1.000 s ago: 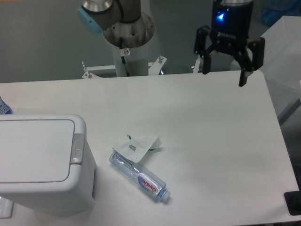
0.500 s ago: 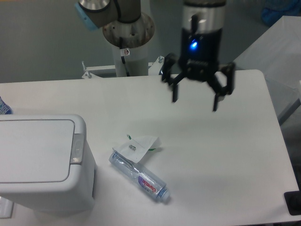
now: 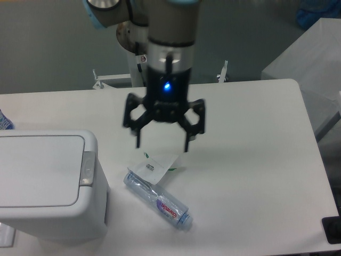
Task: Open the trash can
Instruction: 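Move the open gripper over the table toward the white trash can lid, then lower the gripper onto the lid edge of the trash can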
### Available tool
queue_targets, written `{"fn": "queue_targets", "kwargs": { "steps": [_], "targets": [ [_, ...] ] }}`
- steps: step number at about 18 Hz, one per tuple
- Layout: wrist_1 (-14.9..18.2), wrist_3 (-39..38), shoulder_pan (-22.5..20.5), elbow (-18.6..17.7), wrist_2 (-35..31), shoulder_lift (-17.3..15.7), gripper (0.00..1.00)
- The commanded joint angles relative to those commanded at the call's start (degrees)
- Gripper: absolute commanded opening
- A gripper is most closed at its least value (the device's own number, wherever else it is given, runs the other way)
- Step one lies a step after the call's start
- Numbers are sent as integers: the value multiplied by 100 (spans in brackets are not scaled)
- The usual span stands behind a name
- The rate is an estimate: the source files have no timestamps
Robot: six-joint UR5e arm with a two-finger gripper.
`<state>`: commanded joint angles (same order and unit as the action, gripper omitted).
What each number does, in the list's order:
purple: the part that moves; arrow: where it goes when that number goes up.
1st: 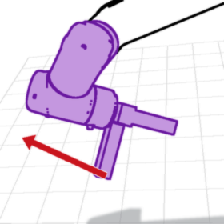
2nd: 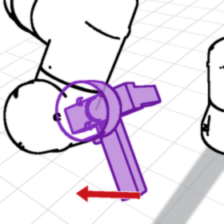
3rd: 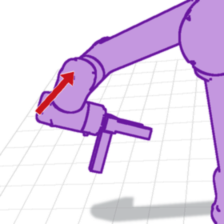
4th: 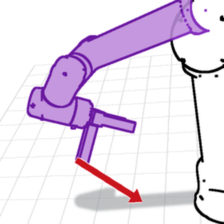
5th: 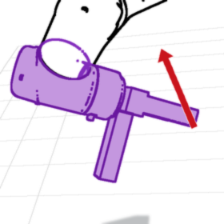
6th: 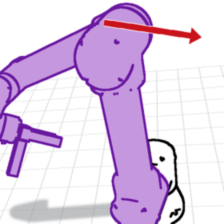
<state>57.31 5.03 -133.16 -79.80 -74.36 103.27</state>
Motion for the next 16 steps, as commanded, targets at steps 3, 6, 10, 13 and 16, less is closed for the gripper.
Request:
{"fn": "queue_targets", "kwargs": {
  "steps": [3,6,10,13,16],
  "targets": [
    [-18,-221,211,-18,-52,141,100],
    [-27,-520,290,-18,-53,220,100],
    [-10,-555,343,-18,-53,264,100],
    [-10,-556,343,-35,-62,264,100],
    [-10,-556,352,-44,-53,256,100]
  ]
}}
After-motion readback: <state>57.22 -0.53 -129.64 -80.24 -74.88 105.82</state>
